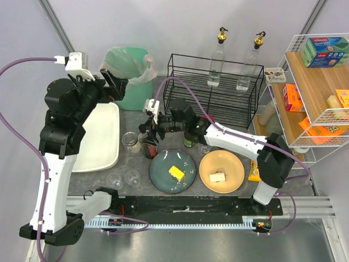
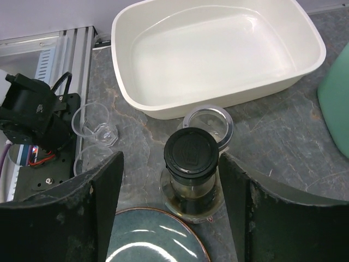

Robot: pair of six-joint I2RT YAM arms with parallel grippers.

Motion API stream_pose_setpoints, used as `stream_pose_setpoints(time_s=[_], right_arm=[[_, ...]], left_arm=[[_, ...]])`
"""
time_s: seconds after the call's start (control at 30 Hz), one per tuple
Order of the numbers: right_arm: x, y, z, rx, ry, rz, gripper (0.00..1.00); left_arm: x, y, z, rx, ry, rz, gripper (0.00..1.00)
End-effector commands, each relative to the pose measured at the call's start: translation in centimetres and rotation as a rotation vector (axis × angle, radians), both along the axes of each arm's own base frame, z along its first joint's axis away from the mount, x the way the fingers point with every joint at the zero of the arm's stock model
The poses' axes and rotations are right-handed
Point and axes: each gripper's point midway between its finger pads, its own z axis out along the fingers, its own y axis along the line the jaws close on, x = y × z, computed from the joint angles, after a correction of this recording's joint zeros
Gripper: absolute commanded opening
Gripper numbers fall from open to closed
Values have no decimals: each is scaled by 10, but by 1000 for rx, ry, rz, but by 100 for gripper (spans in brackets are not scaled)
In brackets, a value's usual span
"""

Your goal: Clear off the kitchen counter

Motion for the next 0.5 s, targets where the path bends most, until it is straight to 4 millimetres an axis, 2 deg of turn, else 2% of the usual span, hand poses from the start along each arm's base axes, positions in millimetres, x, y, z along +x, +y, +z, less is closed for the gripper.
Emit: stream_pose_setpoints(time_s=[0.0,0.23,0.47], right_arm=[[8,5,-5,38,-26,-52,75],[22,10,-11,50,-29,-121,56],[22,16,-18,40,-14,-122,42]], left_arm=[[-3,3,8,-12,-18,12,95],[-3,4,6,-4,-13,18,94],[-4,6,8,6,-19,25,94]])
